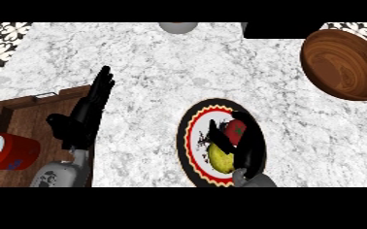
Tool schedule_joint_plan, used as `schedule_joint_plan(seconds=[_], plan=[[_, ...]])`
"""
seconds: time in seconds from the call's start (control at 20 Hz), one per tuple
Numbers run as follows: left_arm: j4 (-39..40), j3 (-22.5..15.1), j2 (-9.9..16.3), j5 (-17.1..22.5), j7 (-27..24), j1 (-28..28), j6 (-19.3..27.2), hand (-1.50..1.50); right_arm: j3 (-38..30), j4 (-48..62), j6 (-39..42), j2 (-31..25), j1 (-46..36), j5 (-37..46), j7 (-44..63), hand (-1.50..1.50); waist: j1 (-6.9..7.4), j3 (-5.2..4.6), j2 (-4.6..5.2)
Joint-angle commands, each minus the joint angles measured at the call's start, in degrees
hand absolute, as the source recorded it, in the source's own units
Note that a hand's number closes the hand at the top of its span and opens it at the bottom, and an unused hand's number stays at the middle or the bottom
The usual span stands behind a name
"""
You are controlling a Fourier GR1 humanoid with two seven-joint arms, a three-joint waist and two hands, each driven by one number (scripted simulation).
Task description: Pick the tomato from the plate and place it in the bowl
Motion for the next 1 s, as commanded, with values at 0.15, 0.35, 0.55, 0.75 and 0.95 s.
schedule_joint_plan(seconds=[0.15, 0.35, 0.55, 0.75, 0.95], plan=[[2.8, 1.8, -1.7, -1.1, 1.4, -3.0, -0.4, 0.00, 3.2, 4.0, 1.4, 1.1, -2.3, -1.2, -3.9, 1.50, -0.24, 0.21, 0.27], [0.7, 0.0, -1.9, -1.1, 0.2, -1.6, 0.2, 0.00, 11.0, -9.6, 20.4, -9.8, -1.4, -15.8, -19.1, 1.50, 1.16, 0.53, 0.07], [2.3, 0.6, -1.9, -1.2, 0.2, -2.6, 0.3, 0.00, 16.1, -16.9, 31.4, -17.4, 0.5, -22.5, -30.3, 1.50, 0.16, 0.60, 0.33], [0.6, 0.0, -2.3, -1.6, -0.2, -0.4, 1.0, 0.00, 9.9, -27.0, 38.3, -27.5, 2.9, -33.4, -44.1, 1.50, -1.08, 0.51, -0.05], [2.3, 1.9, -0.9, -1.0, -1.3, 0.4, 0.1, 0.00, 0.4, -32.4, 42.6, -35.0, 6.5, -42.5, -58.7, 1.50, -1.93, 0.42, 0.15]])
